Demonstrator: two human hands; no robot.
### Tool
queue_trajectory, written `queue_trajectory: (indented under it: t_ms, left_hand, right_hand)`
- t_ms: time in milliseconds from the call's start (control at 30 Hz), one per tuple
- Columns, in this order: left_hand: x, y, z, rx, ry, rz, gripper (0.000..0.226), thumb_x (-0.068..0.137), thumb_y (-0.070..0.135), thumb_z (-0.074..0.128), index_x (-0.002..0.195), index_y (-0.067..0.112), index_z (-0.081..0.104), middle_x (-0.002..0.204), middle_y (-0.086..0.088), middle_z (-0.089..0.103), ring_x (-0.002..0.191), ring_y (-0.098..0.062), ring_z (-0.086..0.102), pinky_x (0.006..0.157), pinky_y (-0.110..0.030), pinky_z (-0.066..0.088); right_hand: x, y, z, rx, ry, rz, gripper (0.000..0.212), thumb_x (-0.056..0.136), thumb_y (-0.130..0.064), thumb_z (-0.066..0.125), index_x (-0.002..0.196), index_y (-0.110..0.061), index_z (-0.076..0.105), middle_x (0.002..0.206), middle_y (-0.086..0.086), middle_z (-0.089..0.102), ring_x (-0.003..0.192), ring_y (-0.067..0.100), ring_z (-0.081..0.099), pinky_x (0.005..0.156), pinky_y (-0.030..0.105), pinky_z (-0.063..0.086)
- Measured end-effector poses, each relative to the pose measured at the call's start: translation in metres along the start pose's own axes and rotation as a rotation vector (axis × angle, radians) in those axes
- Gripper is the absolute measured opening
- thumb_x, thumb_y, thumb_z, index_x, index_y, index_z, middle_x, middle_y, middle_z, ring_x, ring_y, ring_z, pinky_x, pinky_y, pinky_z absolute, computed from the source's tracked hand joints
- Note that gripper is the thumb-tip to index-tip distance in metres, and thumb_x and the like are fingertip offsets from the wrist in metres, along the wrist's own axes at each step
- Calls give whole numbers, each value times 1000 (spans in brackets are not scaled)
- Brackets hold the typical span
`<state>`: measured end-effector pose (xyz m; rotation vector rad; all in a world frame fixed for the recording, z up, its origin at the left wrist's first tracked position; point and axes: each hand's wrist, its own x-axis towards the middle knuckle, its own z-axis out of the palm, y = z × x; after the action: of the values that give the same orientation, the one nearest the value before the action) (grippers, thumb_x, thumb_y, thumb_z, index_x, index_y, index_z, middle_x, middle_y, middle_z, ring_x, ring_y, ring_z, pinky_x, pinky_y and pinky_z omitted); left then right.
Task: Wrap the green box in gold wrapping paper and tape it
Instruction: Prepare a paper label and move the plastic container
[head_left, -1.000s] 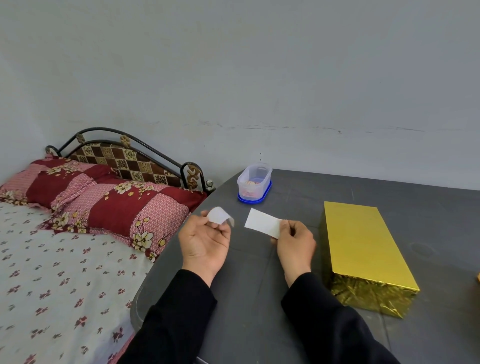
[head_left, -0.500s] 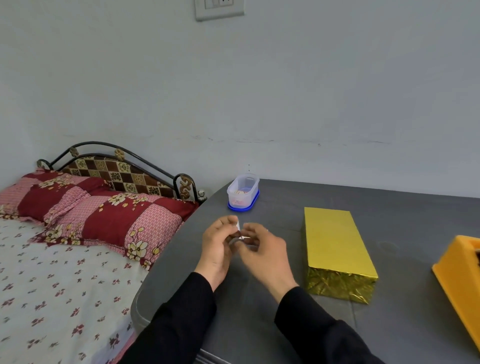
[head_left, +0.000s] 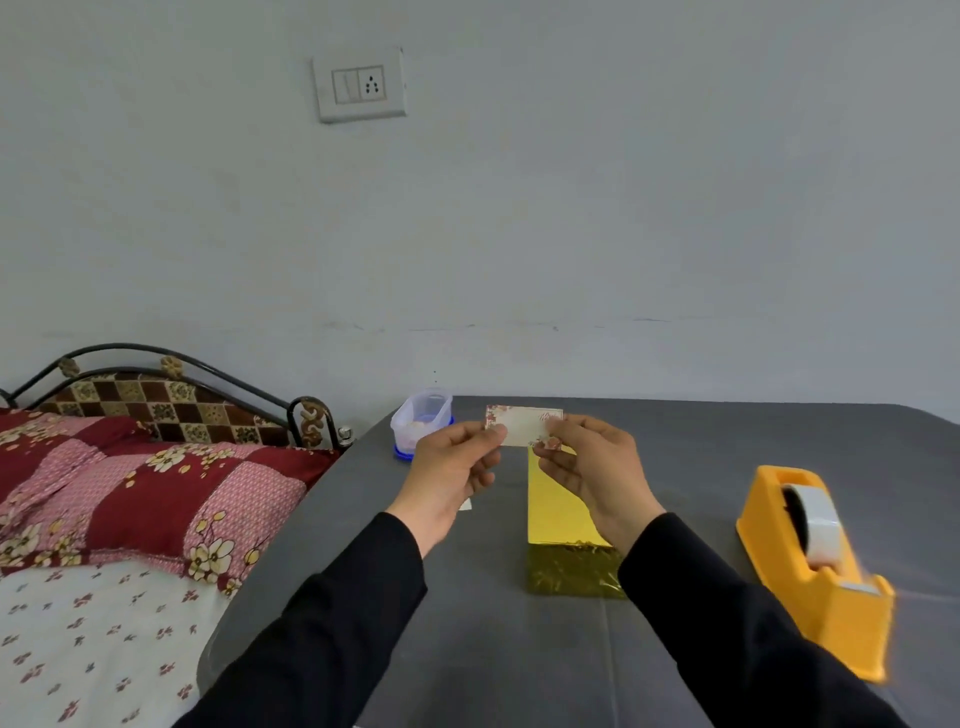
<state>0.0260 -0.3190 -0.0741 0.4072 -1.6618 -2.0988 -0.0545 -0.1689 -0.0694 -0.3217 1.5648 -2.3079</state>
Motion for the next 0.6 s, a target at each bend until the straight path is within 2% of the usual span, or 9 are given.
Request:
queue_trajectory:
  t_ms: [100, 200, 300, 400, 500, 600]
  left_hand:
    - [4, -3, 19, -27, 43, -4, 15, 86, 17, 81, 99, 11, 76, 77, -1, 69, 72, -12, 64, 63, -26, 54]
    - [6, -5, 33, -14, 109, 3, 22, 83, 22, 84, 101, 13, 77, 76, 1, 73, 70, -12, 65, 60, -26, 51]
    - [10, -5, 41, 41, 168, -12, 19, 82, 28, 86, 96, 18, 78, 75, 2, 74, 69, -14, 63, 54, -24, 47]
    - [15, -6, 45, 140, 202, -10, 18, 81, 31, 86, 95, 21, 80, 76, 0, 70, 66, -13, 57, 47, -20, 45]
    - [25, -9, 48, 217, 200, 8, 18, 82, 28, 86, 97, 20, 81, 77, -2, 70, 66, -13, 55, 47, -20, 44]
    - [36, -11, 51, 284, 212, 18, 10, 81, 28, 86, 87, 25, 79, 81, 0, 74, 66, -12, 59, 55, -22, 46]
  right_hand:
    - [2, -10, -15, 5, 16, 4, 16, 95, -14, 72, 106, -3, 72, 98, 14, 78, 84, 23, 75, 83, 37, 63]
    - [7, -13, -27, -159, 123, -75, 20, 94, -18, 74, 112, -9, 75, 93, 8, 79, 83, 18, 76, 79, 32, 64]
    - [13, -13, -36, -289, 189, -174, 35, 91, -19, 78, 125, -13, 71, 92, 4, 77, 78, 15, 74, 78, 31, 64]
    - [21, -15, -41, -329, 236, -150, 24, 90, -20, 79, 112, -11, 78, 89, 4, 76, 75, 14, 70, 70, 25, 61]
    - [32, -15, -43, -337, 270, -77, 16, 88, -23, 81, 101, -15, 81, 92, 5, 75, 74, 14, 65, 61, 22, 54]
    - [45, -13, -46, -396, 298, -52, 14, 87, -24, 82, 100, -17, 81, 97, 4, 74, 76, 15, 61, 66, 24, 51]
